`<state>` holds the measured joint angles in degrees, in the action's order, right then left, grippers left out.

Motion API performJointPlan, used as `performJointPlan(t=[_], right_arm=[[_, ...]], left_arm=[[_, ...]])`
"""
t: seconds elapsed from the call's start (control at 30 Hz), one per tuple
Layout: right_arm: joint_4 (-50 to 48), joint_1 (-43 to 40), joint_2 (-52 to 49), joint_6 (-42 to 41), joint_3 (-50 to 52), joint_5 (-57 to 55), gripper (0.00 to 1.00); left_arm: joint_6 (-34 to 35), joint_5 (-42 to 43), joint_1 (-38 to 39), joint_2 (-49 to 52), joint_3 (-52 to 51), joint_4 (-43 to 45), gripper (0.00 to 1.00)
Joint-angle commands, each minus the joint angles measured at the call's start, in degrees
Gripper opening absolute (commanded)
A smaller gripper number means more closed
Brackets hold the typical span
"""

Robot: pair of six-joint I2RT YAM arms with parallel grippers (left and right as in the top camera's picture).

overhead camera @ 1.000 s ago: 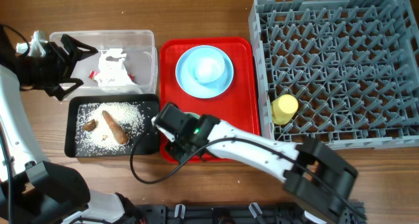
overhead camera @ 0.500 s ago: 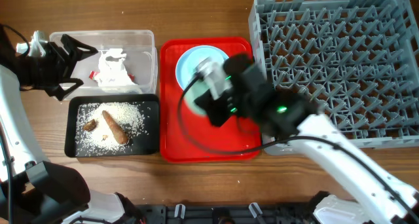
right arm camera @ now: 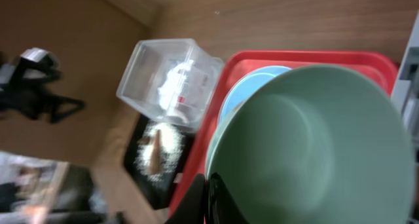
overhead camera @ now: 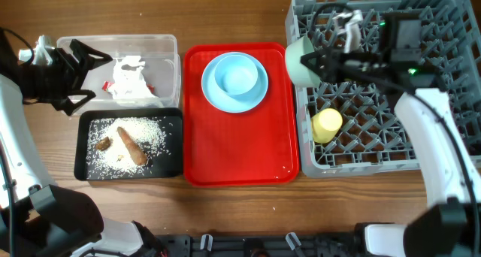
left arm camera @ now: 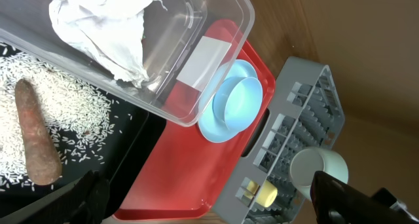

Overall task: Sort waste into correct bins and load items into the dishwasher rack
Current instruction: 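Carry the green bowl over the dish rack with the right gripper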

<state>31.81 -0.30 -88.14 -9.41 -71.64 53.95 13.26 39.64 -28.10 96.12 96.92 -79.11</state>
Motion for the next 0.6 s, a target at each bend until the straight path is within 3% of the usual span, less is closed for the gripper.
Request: performJointPlan(t=[0.0, 0.1, 0.3, 0.57], right_arm=[[-1.0, -4.3, -5.7, 2.0, -1.0, 17.2, 0.04], [-1.0, -7.6, -10.2, 3.5, -1.0, 24.2, 0.04], [-0.9, -10.5, -15.7, 3.4, -0.7, 26.5, 0.04], [0.8, -13.2, -16.5, 3.7, 2.0, 16.7, 0.04]], left_arm=[[0.5, -0.4, -0.3, 0.2, 0.1, 0.0, 1.00], [0.5, -0.4, -0.3, 0.2, 0.1, 0.0, 1.00], [0.5, -0.4, -0.3, 0.2, 0.1, 0.0, 1.00], [0.5, -0.3, -0.3, 0.2, 0.1, 0.0, 1.00]])
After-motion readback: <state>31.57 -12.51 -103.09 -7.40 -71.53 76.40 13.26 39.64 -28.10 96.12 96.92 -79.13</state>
